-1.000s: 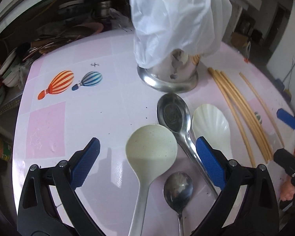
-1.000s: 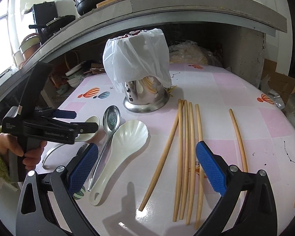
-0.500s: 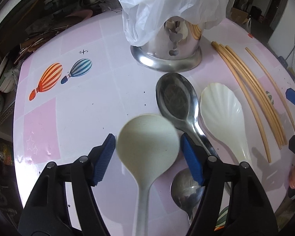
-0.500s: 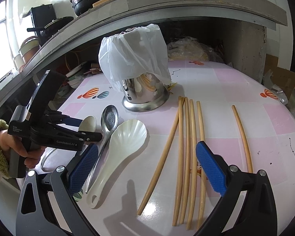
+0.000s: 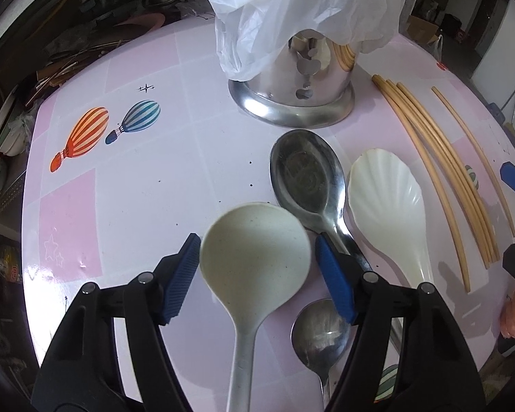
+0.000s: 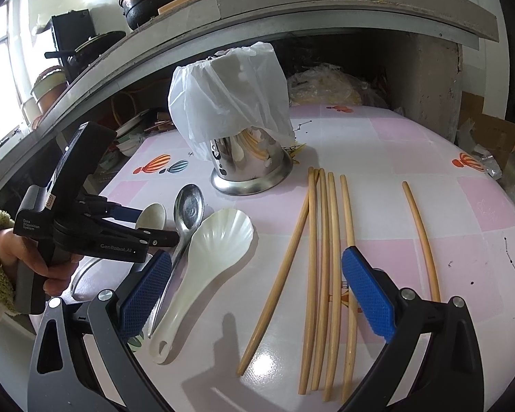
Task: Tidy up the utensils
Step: 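Close the left tool on the white ladle while the right tool approaches the white rice spoon, then close the right tool on the white rice spoon handle and lift it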
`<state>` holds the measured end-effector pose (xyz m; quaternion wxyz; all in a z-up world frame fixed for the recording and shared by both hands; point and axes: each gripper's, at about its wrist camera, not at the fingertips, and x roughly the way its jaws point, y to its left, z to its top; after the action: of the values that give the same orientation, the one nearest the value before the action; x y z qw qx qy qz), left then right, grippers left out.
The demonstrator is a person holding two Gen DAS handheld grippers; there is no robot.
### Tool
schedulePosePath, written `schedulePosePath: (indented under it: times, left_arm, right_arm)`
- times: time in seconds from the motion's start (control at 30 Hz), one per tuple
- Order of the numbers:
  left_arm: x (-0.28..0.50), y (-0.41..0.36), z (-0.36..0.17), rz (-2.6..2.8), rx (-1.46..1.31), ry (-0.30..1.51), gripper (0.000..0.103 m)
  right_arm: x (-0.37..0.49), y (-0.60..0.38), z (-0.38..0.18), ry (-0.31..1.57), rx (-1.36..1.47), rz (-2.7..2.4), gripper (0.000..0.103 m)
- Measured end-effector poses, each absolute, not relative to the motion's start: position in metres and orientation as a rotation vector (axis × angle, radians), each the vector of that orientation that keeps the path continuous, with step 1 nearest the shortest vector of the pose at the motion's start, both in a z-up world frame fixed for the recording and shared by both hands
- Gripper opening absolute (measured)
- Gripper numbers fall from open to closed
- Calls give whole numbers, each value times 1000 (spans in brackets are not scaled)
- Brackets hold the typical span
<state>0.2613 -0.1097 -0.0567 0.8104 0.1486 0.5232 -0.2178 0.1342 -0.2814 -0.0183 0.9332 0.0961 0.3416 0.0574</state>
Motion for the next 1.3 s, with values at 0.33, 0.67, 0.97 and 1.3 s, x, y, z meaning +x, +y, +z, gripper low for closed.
schedulePosePath:
  times: [0.33,0.67,0.97,1.3]
  left_arm:
    - [263,-85,-51,-418,229,1090,55]
    - [246,-53,-15,-351,121,974,55]
    - [221,-31,2,-323,47,922,55]
    - [214,-15,5,-333,-2,899,55]
  right_arm:
    - [132,-281,-15,692,204,131,97]
    - [167,-317,-16,758,455,297,92]
    - [219,-308,-36,919,457,419,62]
    - [247,-285,-53,1005,339,441,38]
